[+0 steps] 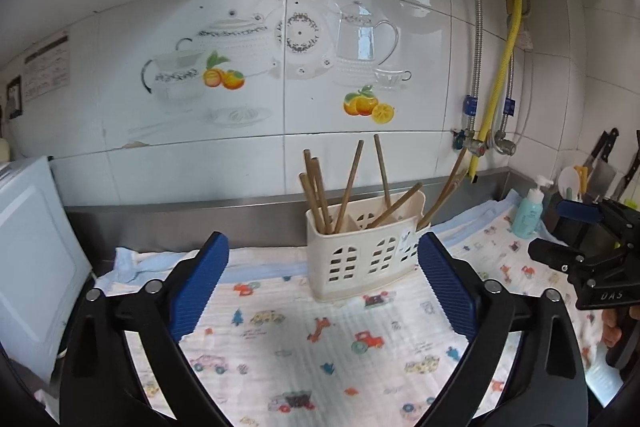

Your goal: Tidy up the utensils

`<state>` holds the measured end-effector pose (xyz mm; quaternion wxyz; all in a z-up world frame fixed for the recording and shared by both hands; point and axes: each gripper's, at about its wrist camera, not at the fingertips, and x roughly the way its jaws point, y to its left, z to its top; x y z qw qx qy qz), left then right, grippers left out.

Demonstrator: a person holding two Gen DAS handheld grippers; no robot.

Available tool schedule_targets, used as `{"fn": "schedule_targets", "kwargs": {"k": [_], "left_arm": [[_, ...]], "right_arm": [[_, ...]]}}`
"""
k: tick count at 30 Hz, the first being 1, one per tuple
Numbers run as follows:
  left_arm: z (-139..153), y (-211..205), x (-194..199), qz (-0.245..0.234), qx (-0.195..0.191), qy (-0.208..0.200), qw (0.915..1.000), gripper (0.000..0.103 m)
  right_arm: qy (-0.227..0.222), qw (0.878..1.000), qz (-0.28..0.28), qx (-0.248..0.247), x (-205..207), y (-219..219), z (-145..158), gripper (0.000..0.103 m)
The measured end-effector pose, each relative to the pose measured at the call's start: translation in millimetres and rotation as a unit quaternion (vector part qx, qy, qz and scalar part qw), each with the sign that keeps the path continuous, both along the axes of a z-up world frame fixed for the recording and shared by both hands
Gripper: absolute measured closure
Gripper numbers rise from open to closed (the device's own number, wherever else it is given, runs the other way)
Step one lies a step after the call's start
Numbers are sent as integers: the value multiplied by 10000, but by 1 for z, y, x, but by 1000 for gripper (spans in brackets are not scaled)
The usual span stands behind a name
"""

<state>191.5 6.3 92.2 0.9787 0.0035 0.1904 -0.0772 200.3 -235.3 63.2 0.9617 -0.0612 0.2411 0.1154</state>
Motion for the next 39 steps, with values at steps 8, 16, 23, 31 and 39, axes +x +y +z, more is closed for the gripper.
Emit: {"fn": "schedule_targets", "kwargs": {"k": [8, 16, 23, 31, 39], "left_arm": [[-17, 2, -31, 11, 86, 73, 9999, 5], [-32, -1, -55, -31, 227, 144, 9996, 5], [-40, 4, -65, -22, 189, 225, 9996, 5], [-52, 10, -72, -39, 81, 424, 9991, 5], [-59, 15, -80, -8, -15, 515, 9987, 5]], "right_arm": [[59, 9999, -92, 102, -23, 0, -13, 9], [119, 9995, -234, 179, -48, 4, -25, 9], [144, 9991, -351, 200, -63, 3, -33, 9], [257, 9981, -437, 345, -72, 0, -42, 8], [286, 9977, -548, 292, -78, -1, -47, 8]]}}
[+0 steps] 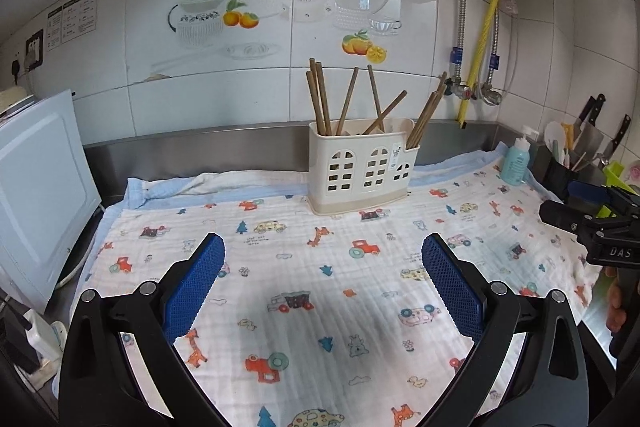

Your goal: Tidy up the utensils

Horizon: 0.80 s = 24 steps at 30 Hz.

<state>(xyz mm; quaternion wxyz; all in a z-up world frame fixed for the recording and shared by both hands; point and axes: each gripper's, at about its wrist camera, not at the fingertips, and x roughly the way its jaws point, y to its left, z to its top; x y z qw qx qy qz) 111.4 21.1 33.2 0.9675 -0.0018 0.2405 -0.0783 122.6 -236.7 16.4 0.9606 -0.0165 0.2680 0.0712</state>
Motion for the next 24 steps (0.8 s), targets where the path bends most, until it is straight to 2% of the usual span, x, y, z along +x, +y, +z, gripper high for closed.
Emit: {"fn": "schedule_targets", "kwargs": {"k": [24], "left_arm": [[-1, -3, -8, 69, 48, -8, 10000, 5]], "right_arm": [[-15, 10000, 33, 35, -9, 1, 1, 8]]}}
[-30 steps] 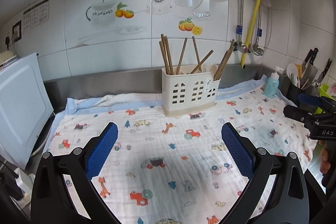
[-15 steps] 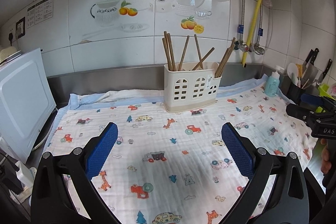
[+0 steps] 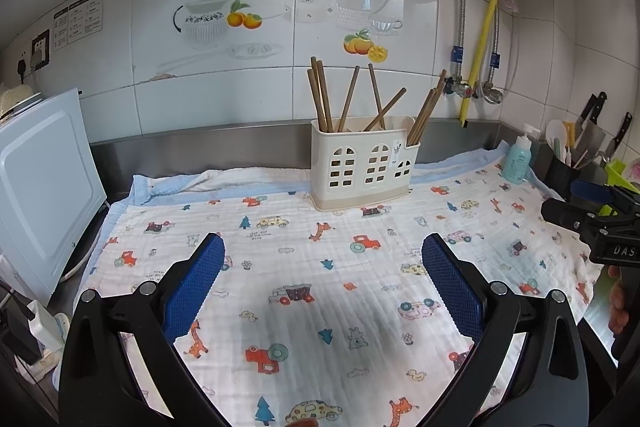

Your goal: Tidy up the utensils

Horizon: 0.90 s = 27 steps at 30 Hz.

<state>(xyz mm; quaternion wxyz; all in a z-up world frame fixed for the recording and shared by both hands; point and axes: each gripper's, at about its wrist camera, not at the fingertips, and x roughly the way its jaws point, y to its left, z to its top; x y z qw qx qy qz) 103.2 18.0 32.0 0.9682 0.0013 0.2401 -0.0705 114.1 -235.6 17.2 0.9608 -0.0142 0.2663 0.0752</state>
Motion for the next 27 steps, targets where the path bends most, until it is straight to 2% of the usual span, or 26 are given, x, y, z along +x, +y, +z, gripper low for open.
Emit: {"fn": "schedule_targets", "kwargs": {"k": [27], "left_arm": [[-6, -5, 0, 66, 78, 25, 9999, 5]], "right_arm": [[44, 10000, 5, 77, 0, -1, -5, 8]]}}
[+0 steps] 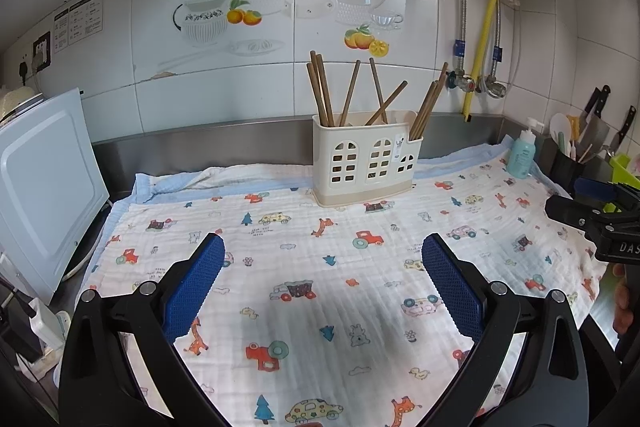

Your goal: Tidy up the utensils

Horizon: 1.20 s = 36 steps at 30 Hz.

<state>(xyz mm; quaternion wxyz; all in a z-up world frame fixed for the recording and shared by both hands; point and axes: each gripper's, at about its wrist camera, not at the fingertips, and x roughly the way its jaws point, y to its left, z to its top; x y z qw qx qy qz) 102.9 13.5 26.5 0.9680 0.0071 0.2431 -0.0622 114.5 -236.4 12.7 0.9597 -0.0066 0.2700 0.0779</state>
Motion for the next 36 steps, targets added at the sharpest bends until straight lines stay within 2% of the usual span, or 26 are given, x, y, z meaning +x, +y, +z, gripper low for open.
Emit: {"fn": "schedule_targets", "kwargs": {"k": [36], "left_arm": [[-12, 5, 5, 78, -83, 132, 9998, 5]], "right_arm": [[128, 9999, 6, 0, 5, 1, -13, 8]]}}
